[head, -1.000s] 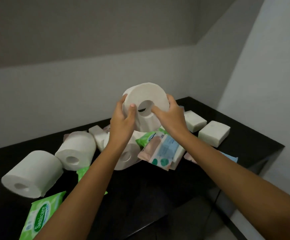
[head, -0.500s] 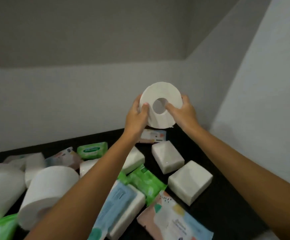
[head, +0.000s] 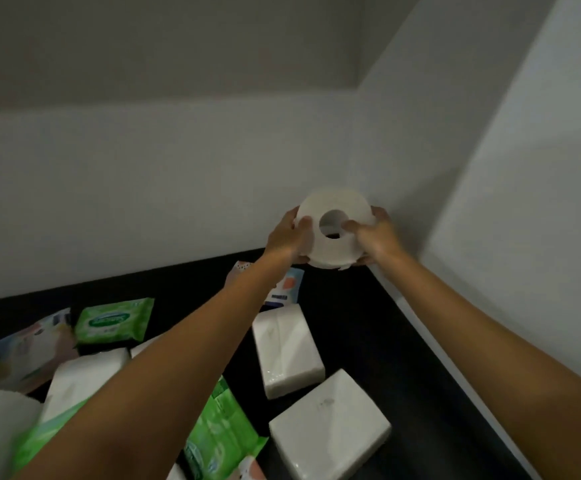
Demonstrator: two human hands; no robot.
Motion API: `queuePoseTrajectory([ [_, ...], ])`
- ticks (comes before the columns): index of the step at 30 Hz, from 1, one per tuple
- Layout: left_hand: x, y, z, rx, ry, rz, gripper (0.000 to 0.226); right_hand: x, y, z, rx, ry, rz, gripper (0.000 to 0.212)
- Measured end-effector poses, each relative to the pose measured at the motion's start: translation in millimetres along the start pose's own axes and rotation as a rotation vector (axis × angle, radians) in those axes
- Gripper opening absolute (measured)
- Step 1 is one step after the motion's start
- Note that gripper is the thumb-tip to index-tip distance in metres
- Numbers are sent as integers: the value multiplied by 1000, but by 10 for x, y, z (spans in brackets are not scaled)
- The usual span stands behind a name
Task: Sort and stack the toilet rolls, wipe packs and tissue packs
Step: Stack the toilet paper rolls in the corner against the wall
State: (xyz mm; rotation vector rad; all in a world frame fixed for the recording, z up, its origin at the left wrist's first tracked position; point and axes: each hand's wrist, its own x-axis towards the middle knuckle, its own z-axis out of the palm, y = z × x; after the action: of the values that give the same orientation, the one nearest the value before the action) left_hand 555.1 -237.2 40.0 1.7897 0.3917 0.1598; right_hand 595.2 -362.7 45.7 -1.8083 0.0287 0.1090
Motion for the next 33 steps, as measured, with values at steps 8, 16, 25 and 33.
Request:
queuePoseTrajectory([
  [8,737,-345,162,-167,-101,-208,45,604,416,176,-110,-7,57,66],
  [16,1289,-608,171,-269,-188,-326,44,985,829,365,-17,-13,-10,90],
  [25,1481,-748,217,-312,-143,-306,46,1189,902,498,-65,44,-61,63],
  [33,1481,-715,250,-268,-132,-284,49,1297,891,540,-62,58,-58,58],
])
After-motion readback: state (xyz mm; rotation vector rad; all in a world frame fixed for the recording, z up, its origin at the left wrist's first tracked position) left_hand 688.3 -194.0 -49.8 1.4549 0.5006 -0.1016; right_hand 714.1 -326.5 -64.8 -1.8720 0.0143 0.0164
